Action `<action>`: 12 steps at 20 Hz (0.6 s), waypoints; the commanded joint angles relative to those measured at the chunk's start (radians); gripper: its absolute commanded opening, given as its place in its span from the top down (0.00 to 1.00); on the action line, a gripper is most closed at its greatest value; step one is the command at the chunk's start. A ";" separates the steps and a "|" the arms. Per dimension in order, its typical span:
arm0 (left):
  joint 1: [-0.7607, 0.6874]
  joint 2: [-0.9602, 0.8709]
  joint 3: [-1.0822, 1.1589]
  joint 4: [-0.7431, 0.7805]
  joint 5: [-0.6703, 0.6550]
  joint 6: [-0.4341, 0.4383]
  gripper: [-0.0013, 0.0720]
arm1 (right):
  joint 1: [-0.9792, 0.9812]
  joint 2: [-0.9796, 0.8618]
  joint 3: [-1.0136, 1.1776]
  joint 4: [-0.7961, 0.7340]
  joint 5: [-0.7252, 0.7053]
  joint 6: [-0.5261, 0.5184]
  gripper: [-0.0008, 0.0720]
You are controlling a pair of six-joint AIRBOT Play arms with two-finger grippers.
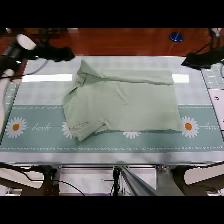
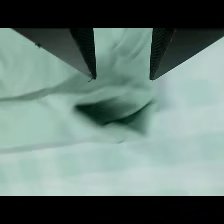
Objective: Fold the shirts.
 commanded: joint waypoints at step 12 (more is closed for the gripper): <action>0.322 0.426 -0.972 -0.183 -0.422 0.075 0.17 | -0.269 0.304 -0.645 0.114 0.306 -0.105 0.31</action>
